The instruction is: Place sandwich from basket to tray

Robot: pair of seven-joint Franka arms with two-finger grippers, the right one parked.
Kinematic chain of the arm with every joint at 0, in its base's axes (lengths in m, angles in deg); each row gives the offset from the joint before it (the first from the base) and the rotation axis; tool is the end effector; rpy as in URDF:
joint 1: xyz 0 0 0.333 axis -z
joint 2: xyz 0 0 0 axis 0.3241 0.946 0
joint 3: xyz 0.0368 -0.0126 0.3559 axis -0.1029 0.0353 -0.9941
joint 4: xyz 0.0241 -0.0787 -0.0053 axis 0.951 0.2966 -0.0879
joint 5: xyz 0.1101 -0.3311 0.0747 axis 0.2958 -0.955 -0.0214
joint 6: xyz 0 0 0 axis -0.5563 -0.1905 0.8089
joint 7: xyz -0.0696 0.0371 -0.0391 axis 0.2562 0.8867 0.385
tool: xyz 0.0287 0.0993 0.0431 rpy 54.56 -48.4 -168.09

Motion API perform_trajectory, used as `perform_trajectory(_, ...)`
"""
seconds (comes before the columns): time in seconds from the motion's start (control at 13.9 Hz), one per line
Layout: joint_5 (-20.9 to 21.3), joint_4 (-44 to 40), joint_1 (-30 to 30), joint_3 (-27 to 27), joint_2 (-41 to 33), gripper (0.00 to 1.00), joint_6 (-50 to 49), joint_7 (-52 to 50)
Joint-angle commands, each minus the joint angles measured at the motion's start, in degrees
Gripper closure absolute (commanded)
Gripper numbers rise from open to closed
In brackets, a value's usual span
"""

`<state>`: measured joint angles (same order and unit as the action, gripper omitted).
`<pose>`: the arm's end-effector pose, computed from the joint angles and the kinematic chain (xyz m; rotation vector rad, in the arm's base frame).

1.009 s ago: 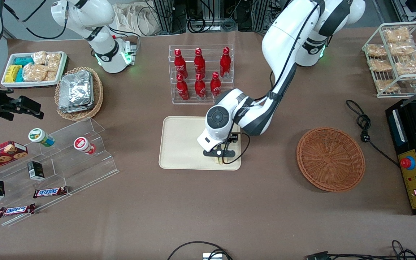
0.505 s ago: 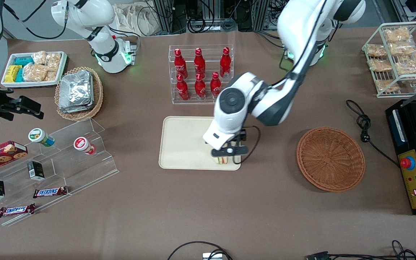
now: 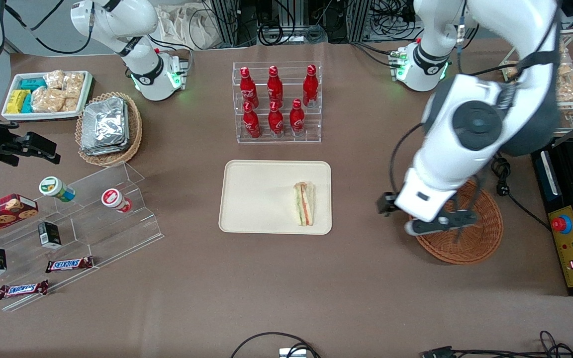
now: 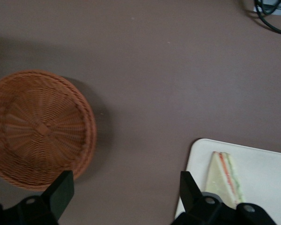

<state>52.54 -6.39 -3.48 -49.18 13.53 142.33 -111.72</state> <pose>0.6132 -0.2097 0.5499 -3.1213 -0.2235 -0.0877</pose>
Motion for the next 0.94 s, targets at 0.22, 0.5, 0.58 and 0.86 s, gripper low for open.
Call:
perform_trajectory(0.22,-0.6,13.0,-12.7,0.9,-15.9,0.00,-0.9,16.8)
perform_trajectory(0.5,-2.3,12.3,-15.7,-1.1,-19.1,0.00,-4.9,22.3)
perform_trajectory(0.58,-2.6,12.2,-14.6,-3.1,-19.4,0.00,-5.9,22.9)
perform_trajectory(0.86,-2.4,12.4,-13.8,-3.3,-19.8,0.00,-6.5,22.4)
